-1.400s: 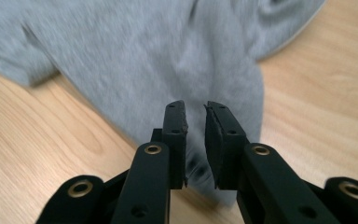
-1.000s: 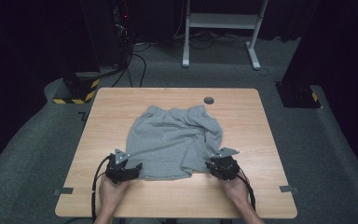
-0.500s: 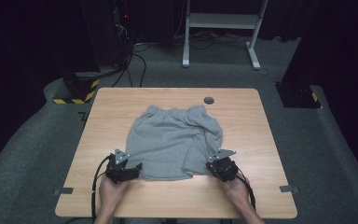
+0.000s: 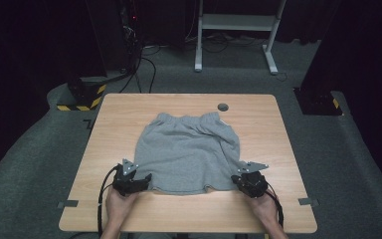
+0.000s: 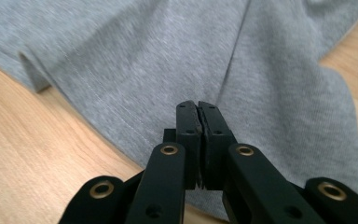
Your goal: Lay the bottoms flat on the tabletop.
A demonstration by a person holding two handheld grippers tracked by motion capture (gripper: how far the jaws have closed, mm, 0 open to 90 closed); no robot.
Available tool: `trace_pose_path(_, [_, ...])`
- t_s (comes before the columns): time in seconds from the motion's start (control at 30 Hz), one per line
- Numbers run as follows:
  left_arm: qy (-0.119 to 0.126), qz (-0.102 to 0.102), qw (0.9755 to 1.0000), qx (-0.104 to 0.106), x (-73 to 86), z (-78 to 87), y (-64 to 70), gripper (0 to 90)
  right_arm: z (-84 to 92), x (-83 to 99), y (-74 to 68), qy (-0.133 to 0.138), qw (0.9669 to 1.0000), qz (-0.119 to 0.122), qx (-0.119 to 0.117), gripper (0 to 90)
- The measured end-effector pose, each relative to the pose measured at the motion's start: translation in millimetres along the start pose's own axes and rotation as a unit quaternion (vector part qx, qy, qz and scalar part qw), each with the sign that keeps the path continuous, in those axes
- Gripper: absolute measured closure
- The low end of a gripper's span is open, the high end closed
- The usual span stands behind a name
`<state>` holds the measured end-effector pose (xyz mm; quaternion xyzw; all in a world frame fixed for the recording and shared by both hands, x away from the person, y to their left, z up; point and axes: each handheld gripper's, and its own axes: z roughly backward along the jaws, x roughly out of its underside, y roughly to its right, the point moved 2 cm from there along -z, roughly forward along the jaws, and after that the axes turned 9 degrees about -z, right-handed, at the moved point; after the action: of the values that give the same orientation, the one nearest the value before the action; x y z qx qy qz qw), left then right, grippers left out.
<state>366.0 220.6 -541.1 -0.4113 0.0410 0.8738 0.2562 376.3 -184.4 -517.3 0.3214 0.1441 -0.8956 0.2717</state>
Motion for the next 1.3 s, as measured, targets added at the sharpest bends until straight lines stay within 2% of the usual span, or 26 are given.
trace_pose_path(0.17, [0.000,0.000,1.0000,0.000,0.0,0.0,0.0,25.0,-1.0,-11.8,-14.9,0.023,0.9994,0.003,-0.025,80.3])
trace_pose_path(0.27, [0.000,0.000,1.0000,0.000,0.0,0.0,0.1,25.0,-8.5,-19.3,-24.6,0.026,0.9992,0.011,-0.028,76.0])
trace_pose_path(0.4, [0.000,-0.001,1.0000,0.000,0.0,0.1,0.1,25.0,-21.7,-25.6,-34.3,0.018,0.9993,0.015,-0.030,71.3])
trace_pose_path(0.57, [-0.002,-0.003,1.0000,0.001,0.2,0.4,-0.1,25.0,-36.4,-24.1,-36.6,-0.009,0.9995,0.013,-0.027,71.4])
trace_pose_path(0.67, [-0.001,-0.004,1.0000,0.000,0.1,0.4,-0.3,25.0,-34.2,-20.7,-35.8,-0.006,0.9995,0.019,-0.024,78.4])
trace_pose_path(0.77, [-0.001,-0.004,1.0000,0.000,0.1,0.4,-0.2,25.1,-26.3,-13.5,-33.7,-0.012,0.9991,0.037,-0.018,87.1])
trace_pose_path(0.8, [-0.001,-0.004,1.0000,0.001,0.2,0.5,-0.2,25.1,-24.4,-11.9,-32.9,-0.013,0.9989,0.041,-0.015,87.4])
trace_pose_path(0.9, [-0.002,-0.005,1.0000,0.002,0.3,0.7,-0.4,25.1,-19.0,-6.8,-28.1,-0.014,0.9990,0.042,-0.011,87.6])
trace_pose_path(0.97, [0.000,-0.003,1.0000,0.006,0.6,1.0,-0.4,26.0,-17.2,-5.3,-24.4,-0.013,0.9993,0.034,-0.010,87.2])
trace_pose_path(1.07, [0.004,-0.006,0.9999,0.013,2.4,3.9,-0.2,29.1,-16.0,-6.4,-24.8,-0.003,0.9995,0.025,-0.018,82.4])
trace_pose_path(1.17, [0.006,-0.007,0.9998,0.017,3.6,12.3,1.7,34.2,-13.7,-11.1,-33.5,0.016,0.9988,0.027,-0.037,77.7])
trace_pose_path(1.23, [0.022,0.002,0.9993,0.032,3.0,21.5,3.5,37.1,-14.3,-15.3,-41.0,0.022,0.9981,0.030,-0.049,75.8])
trace_pose_path(1.3, [0.027,-0.004,0.9987,0.043,1.2,28.4,5.5,41.6,-17.9,-21.7,-51.6,0.024,0.9971,0.042,-0.060,75.0])
